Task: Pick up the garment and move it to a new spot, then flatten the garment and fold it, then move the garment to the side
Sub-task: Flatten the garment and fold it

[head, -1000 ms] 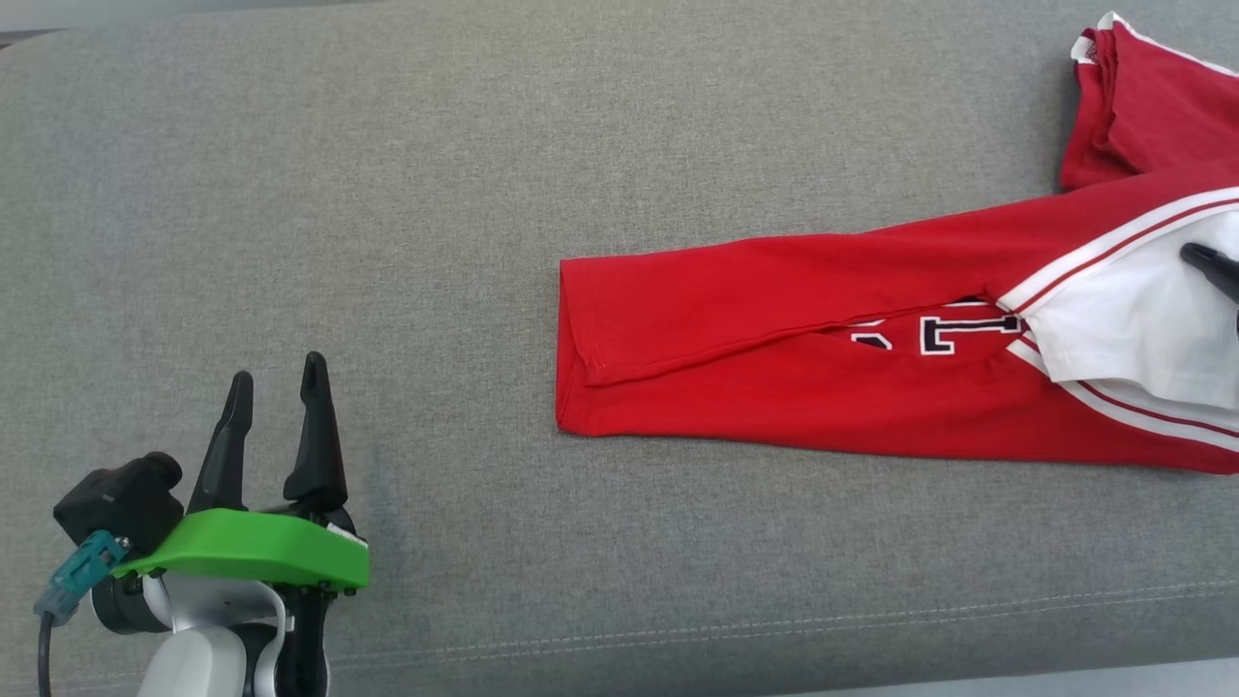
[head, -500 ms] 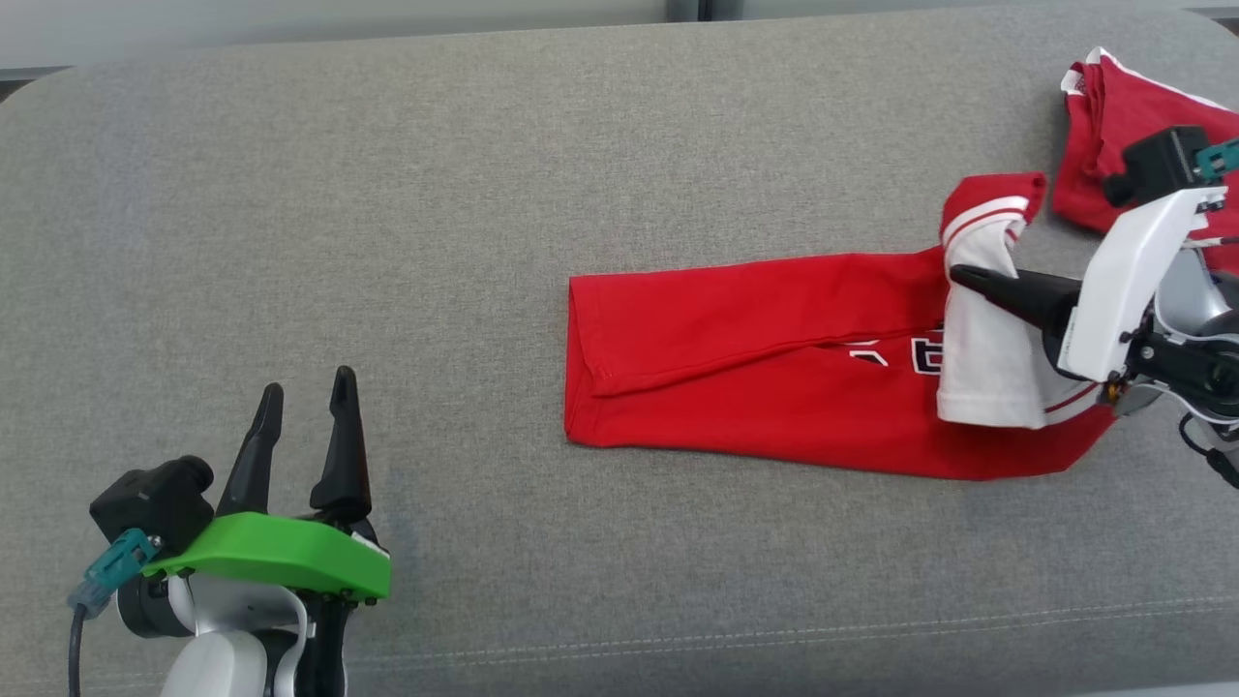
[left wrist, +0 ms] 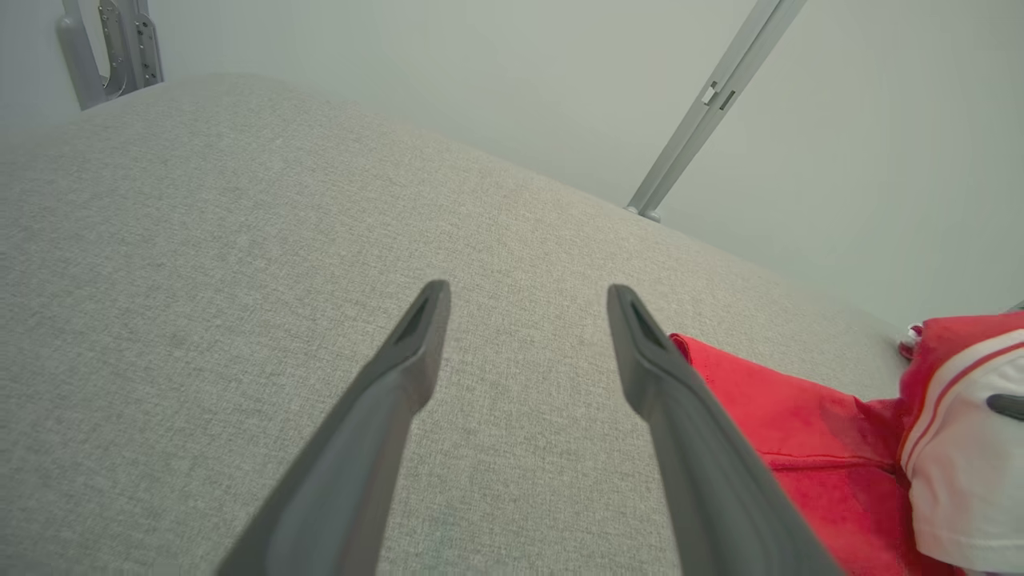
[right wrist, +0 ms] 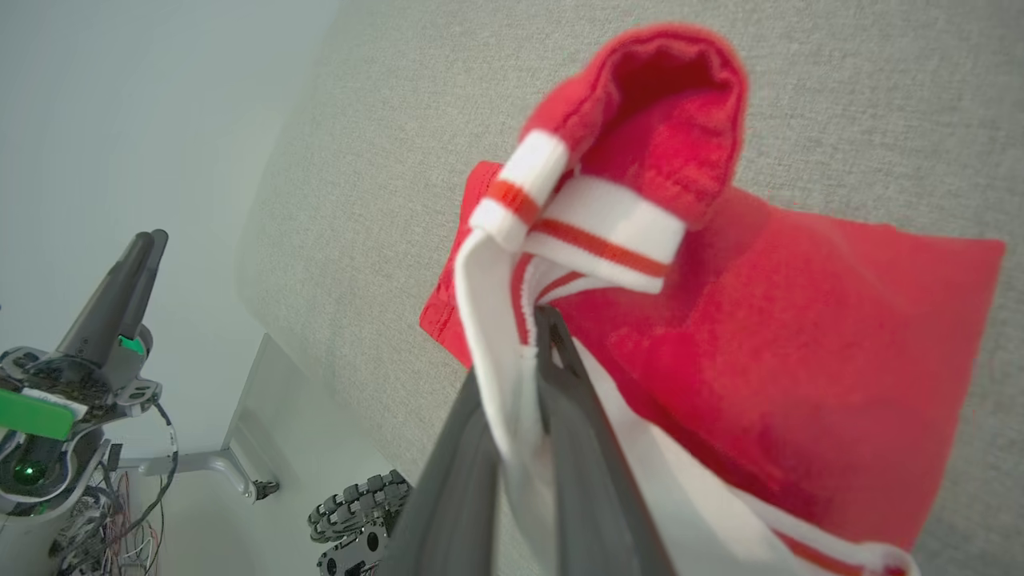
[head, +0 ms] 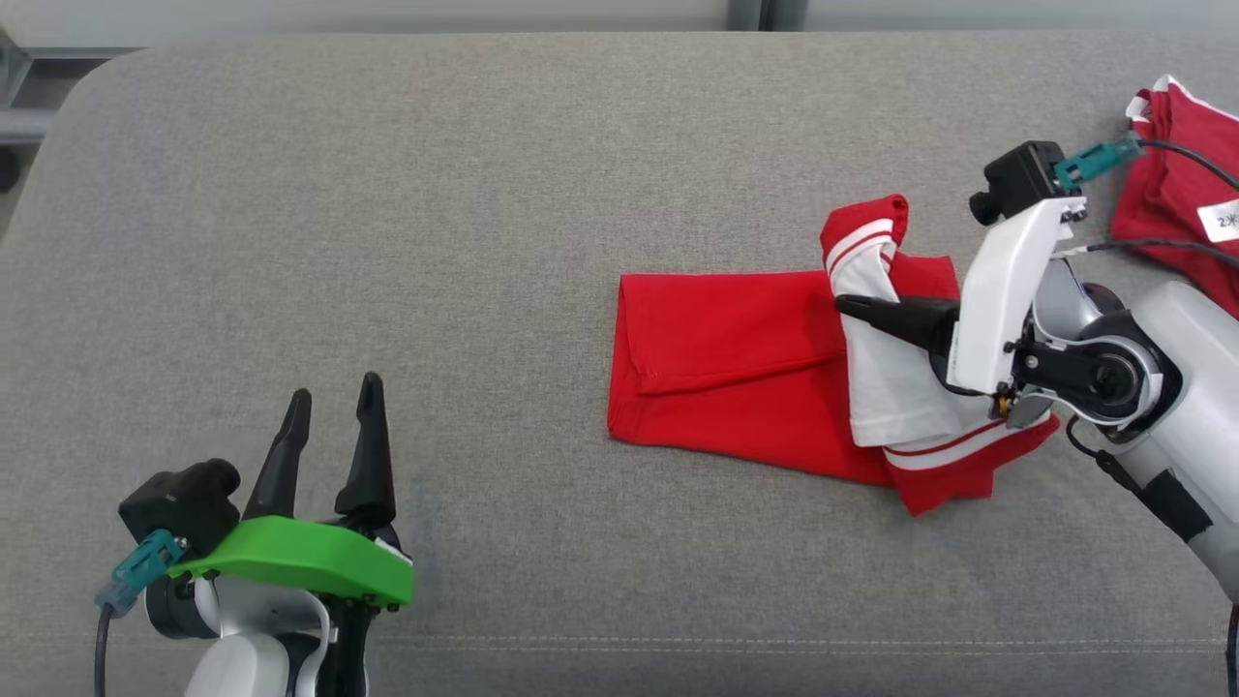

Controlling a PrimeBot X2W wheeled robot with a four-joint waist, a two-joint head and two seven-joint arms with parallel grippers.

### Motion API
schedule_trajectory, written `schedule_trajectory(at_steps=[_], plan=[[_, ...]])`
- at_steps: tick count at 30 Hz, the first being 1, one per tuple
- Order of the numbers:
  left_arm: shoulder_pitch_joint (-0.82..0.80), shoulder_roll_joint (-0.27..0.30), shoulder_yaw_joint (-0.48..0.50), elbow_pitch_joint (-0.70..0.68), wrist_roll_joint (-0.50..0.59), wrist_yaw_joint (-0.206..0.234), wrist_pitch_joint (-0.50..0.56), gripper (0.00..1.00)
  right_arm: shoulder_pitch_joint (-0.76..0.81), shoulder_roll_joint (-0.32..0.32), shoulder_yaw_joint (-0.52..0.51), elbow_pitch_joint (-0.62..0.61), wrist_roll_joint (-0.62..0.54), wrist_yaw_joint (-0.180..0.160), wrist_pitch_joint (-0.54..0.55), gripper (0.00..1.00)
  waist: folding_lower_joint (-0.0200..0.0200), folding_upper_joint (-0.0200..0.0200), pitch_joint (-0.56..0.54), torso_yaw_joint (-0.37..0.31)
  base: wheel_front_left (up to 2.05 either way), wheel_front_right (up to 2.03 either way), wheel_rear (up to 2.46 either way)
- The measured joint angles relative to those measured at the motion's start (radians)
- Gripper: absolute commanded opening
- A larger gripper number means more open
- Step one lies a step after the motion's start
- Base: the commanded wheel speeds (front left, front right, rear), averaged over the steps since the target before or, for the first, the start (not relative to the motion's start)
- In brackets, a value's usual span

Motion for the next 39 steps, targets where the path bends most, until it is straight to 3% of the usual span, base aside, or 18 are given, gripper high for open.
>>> schedule_trajectory(at_steps=[10,16,29,33,37,39], plan=[[0.000,-0.009,-0.036,0.018,-0.010,-0.009,-0.009,1.00,-0.075,0.040,0.026,0.056,-0.072,-0.105,0.020,0.00,0.0000,0.0000,0.014,0.066,0.00,0.00,0.00],[-0.001,-0.011,-0.048,0.032,-0.027,-0.016,-0.024,1.00,-0.110,0.084,0.049,0.094,-0.099,-0.151,0.032,0.00,0.0000,0.0000,0.027,0.108,0.00,0.00,0.00],[-0.011,-0.014,-0.087,0.070,-0.056,-0.026,-0.051,1.00,-0.150,0.128,0.095,0.214,-0.179,-0.178,0.044,0.00,0.0000,0.0000,0.051,0.193,0.00,0.00,0.00],[-0.014,-0.015,-0.089,0.083,-0.062,-0.026,-0.060,1.00,-0.167,0.157,0.116,0.252,-0.198,-0.184,0.054,0.16,0.0000,0.0000,0.054,0.210,0.00,0.00,0.00],[-0.021,-0.017,-0.112,0.094,-0.063,-0.026,-0.060,1.00,-0.183,0.171,0.113,0.288,-0.211,-0.185,0.051,0.16,0.0000,0.0000,0.055,0.223,0.00,0.00,0.00],[-0.030,-0.017,-0.118,0.099,-0.066,-0.029,-0.063,1.00,-0.196,0.179,0.110,0.309,-0.216,-0.185,0.046,0.36,0.0000,0.0000,0.056,0.230,0.00,0.00,0.00]])
